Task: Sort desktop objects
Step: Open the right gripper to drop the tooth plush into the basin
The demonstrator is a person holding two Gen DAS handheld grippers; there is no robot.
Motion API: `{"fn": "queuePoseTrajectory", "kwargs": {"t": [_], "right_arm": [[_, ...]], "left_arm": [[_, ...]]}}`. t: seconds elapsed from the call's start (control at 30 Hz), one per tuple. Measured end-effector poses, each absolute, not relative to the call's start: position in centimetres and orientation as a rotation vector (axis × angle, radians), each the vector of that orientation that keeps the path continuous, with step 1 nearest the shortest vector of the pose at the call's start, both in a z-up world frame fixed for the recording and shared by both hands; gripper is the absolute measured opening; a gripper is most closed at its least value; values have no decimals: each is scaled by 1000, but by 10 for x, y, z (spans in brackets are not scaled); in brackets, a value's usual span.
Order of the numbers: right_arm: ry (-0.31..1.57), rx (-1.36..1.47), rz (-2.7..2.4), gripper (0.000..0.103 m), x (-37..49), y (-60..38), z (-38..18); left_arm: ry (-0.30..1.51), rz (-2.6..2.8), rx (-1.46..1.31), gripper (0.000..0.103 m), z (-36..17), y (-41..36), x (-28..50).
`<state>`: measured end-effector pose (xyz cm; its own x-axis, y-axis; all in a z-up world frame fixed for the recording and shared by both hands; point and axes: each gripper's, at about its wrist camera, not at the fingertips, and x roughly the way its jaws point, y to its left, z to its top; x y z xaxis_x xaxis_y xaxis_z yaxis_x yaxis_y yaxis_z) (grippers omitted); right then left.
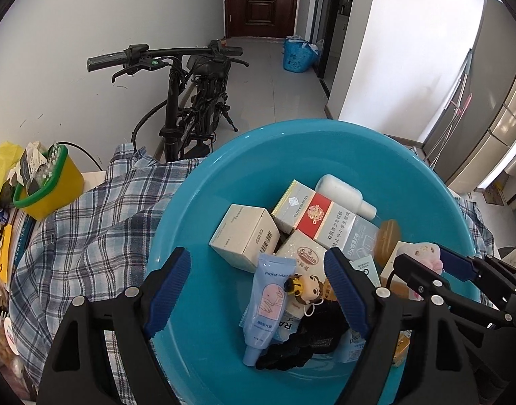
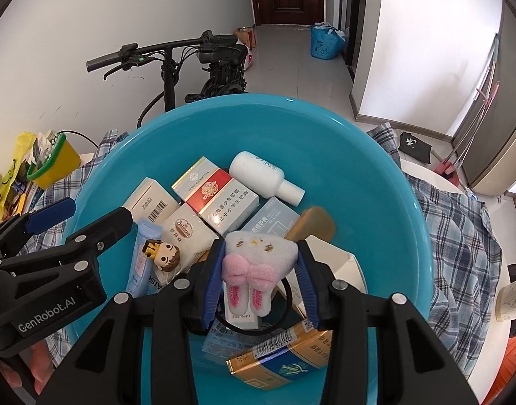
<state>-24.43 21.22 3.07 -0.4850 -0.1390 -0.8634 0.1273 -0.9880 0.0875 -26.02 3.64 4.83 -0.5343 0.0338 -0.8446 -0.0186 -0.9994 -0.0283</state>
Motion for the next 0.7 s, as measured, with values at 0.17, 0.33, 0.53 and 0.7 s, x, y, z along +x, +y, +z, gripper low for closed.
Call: {"fn": "queuePoseTrajectory", "kwargs": {"t": [0.17, 0.33, 0.53, 0.7], "right_arm": [[9, 1530, -2558, 43, -242, 207, 22], [5, 1526, -2563, 55, -240, 206, 20], [14, 1526, -2582, 56, -238, 210, 24], [8, 1486, -2641, 65, -235, 219, 30]], "left_arm": [[-54, 2734, -1520, 84, 44, 27, -261], [-60, 2736, -1527, 83, 42, 21, -259], [-69, 2743, -1521, 83, 43, 19, -258], [-73, 2773, -1446, 83, 49, 19, -254]]}}
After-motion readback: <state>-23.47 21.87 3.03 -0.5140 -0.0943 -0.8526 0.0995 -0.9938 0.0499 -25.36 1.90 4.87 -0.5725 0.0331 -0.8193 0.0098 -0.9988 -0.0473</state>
